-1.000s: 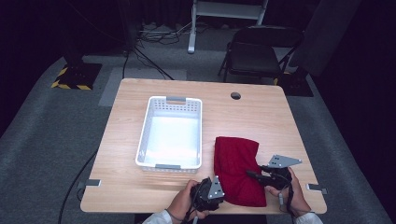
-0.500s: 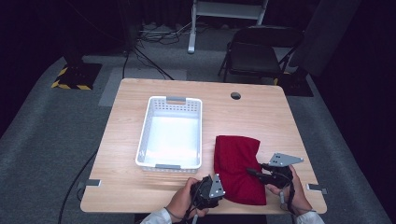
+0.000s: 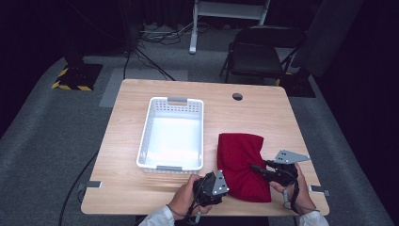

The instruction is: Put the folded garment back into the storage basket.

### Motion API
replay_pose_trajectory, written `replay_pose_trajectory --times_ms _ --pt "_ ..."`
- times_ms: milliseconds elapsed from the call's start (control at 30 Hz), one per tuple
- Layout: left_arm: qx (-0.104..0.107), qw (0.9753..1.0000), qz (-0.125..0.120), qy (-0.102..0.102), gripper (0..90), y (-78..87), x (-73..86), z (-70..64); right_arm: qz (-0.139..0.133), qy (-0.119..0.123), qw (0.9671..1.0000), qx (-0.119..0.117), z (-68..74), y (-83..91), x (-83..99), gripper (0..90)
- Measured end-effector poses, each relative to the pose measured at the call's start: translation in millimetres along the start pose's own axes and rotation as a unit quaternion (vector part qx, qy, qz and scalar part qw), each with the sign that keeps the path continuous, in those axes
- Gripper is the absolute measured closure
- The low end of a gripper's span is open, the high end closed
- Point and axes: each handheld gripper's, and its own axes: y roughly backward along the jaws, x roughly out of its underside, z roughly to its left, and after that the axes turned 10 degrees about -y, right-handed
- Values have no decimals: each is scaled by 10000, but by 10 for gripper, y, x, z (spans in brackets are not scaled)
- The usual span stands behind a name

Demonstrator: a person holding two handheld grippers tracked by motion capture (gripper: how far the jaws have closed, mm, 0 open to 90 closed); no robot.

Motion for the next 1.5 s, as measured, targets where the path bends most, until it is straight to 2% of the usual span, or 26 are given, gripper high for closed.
replay_pose_trajectory --times_ms 267,567,933,1500 --pt "-106 9999 -57 -13 677 73 -53 48 -109 70 9999 63 25 57 -105 677" --pt "-215 9997 -76 -54 677 103 -117 96 -138 33 9998 130 18 87 -182 677" --pt "-313 9993 -209 26 677 116 -172 145 -188 94 9994 266 14 152 -299 677" --pt "-477 9978 -440 114 677 210 -220 250 -164 242 9992 287 20 155 -497 676"
